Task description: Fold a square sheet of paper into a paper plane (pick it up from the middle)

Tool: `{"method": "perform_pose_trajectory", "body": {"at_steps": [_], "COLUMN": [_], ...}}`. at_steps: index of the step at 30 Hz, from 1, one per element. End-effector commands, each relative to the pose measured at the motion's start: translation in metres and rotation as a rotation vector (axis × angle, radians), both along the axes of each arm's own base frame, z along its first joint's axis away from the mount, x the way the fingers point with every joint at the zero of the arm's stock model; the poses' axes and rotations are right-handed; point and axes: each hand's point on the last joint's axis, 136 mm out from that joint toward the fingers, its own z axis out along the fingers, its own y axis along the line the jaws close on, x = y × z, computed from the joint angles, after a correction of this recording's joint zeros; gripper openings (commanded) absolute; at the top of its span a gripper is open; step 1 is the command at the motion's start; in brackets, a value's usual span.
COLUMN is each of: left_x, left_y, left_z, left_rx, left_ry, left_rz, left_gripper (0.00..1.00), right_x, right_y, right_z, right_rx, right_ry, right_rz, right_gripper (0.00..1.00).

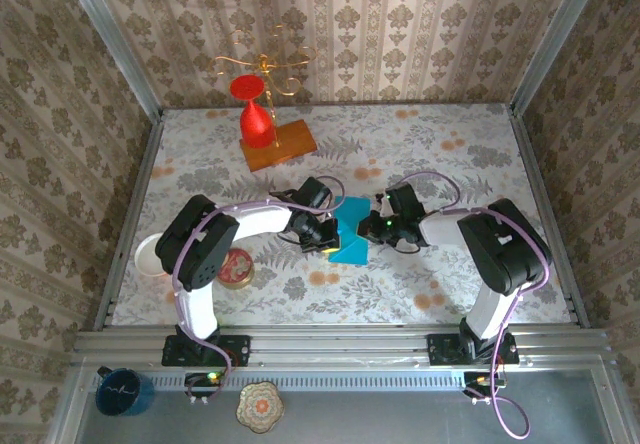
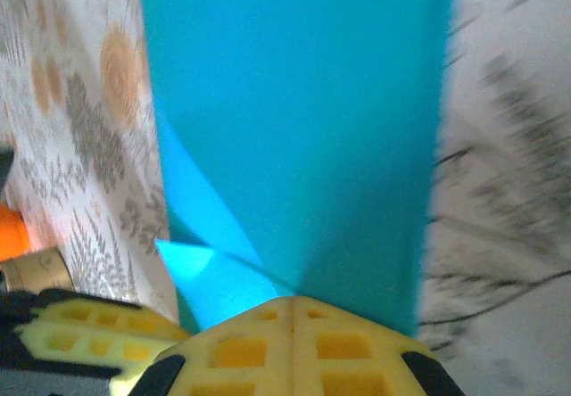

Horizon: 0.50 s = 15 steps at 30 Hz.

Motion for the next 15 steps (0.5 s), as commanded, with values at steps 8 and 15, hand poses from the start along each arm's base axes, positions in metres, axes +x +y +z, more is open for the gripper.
{"method": "perform_pose_trajectory", "body": {"at_steps": [8, 15], "left_x": [0.001, 0.027], "left_y": [-0.003, -0.018], "left_z": [0.013, 0.058], "left_rx": [-0.024, -0.154], "left_ry": [-0.020, -0.157], "left_rz": [-0.026, -0.023], "left_gripper": [0.06, 0.16], "right_x": [0.013, -0.009], "right_y": [-0.047, -0.044], "right_z": [0.018, 0.040], "right_rx": [-0.082, -0.061], "right_ry": [-0.030, -0.016], "right_rz": [-0.132, -0.142], "right_gripper": [0.12, 0.26]}}
